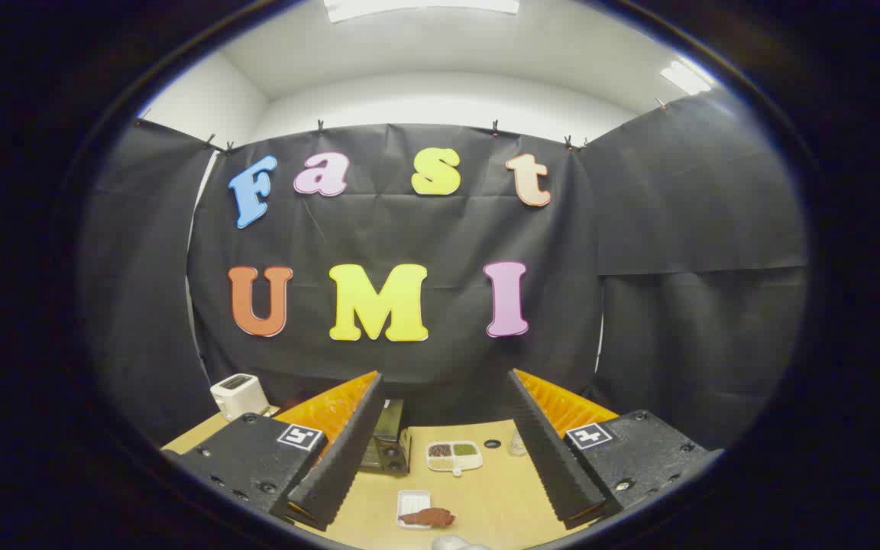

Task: Open the toaster oven, put the food inside, and close the toaster oven door.

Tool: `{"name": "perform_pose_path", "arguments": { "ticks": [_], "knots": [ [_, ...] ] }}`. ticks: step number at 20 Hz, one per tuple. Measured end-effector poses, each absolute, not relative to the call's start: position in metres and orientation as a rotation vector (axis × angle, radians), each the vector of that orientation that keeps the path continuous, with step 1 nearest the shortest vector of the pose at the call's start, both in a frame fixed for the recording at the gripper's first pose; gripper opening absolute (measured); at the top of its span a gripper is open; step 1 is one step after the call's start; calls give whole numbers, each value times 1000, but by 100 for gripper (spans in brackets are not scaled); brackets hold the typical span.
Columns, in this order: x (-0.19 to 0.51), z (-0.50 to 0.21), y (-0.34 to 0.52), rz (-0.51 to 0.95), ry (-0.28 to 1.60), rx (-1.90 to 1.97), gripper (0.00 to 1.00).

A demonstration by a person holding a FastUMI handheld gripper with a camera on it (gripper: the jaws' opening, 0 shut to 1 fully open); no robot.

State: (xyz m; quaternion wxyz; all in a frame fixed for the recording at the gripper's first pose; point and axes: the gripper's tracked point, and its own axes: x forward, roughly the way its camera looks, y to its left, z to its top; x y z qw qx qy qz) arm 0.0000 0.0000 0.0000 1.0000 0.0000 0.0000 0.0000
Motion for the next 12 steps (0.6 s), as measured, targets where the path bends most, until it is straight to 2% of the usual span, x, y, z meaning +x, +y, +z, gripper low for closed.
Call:
{"name": "perform_pose_path", "arguments": {
  "ticks": [12],
  "knots": [
    [6,2,1,-24,4,-28,100]
  ]
}}
